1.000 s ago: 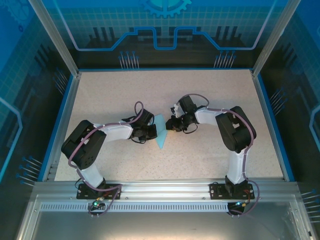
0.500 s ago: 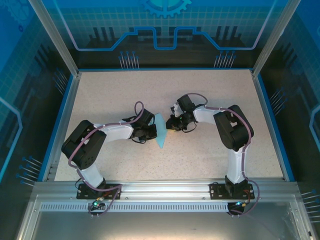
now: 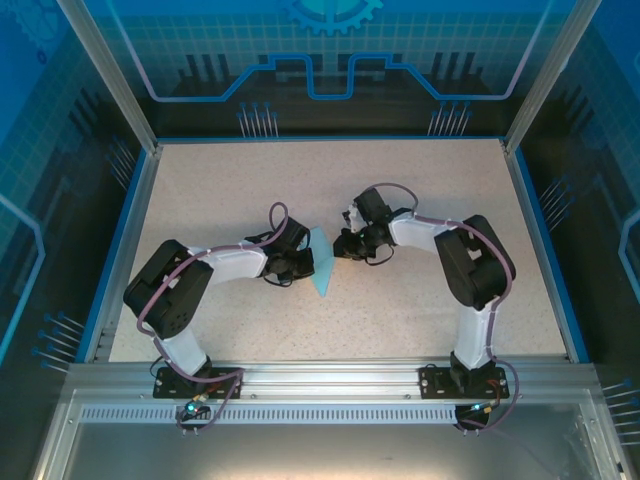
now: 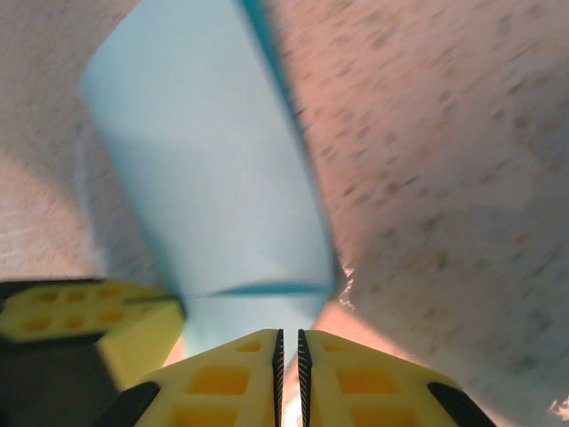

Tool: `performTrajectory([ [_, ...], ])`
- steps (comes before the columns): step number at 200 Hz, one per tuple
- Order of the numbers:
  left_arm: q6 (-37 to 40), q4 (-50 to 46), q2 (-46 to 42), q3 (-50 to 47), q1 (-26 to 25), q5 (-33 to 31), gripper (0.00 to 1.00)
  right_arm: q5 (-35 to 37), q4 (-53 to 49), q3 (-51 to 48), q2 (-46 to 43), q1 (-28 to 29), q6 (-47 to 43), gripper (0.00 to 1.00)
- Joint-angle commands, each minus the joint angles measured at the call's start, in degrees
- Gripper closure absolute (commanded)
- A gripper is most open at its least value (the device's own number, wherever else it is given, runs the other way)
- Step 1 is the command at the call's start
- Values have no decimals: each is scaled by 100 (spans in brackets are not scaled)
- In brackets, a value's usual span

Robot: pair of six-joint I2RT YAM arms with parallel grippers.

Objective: Fold a paper plane with a square sheet of paper (pick it up from the middle)

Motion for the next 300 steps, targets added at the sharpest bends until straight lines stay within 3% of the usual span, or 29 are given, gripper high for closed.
performTrajectory([
  [1,66,-579,190,8,-17,-305,100,-31,87,-247,-400,211,-72,85],
  [57,48,-554,187,51,-21,-294,100,-256,103,-376,-158,659,16,87],
  [134,272,-120,76,171,-16,-14,99,-187,108,-249,449,662,268,89],
  [200,-112,82,-885,-170,-19,-234,80,-226,801,-298,467,693,1178,90],
  [247,-788,854,-1374,-1049,-70,226,85,-312,1118,-206,246,739,1451,90],
  [300,-1355,2073,-1153,-1406,-172,1023,91,-221,914,-144,186,695,1265,90],
])
